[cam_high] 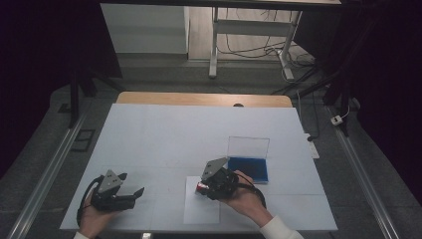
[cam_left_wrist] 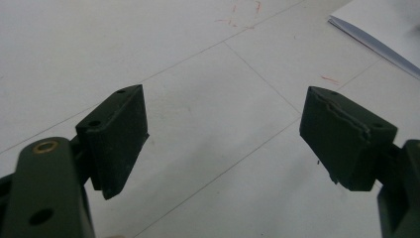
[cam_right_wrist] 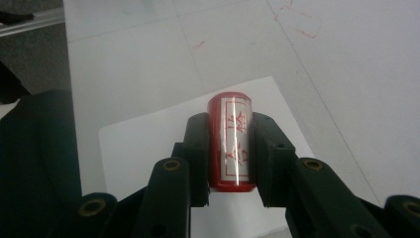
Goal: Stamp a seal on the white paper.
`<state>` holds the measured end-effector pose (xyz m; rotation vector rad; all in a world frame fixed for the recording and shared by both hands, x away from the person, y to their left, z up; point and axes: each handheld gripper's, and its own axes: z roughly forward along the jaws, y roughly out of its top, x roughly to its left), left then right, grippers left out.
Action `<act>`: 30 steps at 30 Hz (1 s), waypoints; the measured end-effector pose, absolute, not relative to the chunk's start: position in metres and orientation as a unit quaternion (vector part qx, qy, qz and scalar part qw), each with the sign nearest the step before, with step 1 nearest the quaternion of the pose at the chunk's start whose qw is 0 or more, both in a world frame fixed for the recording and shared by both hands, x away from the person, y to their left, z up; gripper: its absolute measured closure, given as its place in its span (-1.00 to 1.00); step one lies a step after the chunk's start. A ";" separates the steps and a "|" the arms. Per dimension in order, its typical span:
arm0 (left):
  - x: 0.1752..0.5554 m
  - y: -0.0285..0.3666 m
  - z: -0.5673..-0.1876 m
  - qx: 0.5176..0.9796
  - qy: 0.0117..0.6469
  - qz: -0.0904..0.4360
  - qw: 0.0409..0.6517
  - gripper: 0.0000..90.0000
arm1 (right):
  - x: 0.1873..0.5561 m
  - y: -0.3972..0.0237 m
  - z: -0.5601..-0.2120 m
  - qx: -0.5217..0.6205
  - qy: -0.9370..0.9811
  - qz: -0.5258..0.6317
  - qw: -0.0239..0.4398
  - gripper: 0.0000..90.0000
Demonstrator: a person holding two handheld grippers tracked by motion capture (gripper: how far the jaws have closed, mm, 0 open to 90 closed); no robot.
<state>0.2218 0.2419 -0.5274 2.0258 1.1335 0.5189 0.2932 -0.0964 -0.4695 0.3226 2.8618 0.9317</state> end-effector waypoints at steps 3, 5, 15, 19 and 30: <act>0.222 0.242 -0.528 0.791 0.442 0.202 0.372 -0.58 | 0.293 -0.093 -0.474 0.106 0.947 0.298 0.062 0.55; 0.222 0.242 -0.527 0.791 0.441 0.202 0.373 -0.58 | 0.293 -0.091 -0.476 0.104 0.949 0.291 0.064 0.55; 0.222 0.243 -0.527 0.790 0.442 0.203 0.374 -0.58 | 0.294 -0.086 -0.481 0.096 0.953 0.279 0.066 0.55; 0.222 0.243 -0.527 0.790 0.442 0.203 0.373 -0.58 | 0.294 -0.086 -0.483 0.096 0.955 0.273 0.064 0.55; 0.222 0.243 -0.528 0.790 0.443 0.203 0.373 -0.58 | 0.295 -0.084 -0.489 0.094 0.957 0.266 0.063 0.55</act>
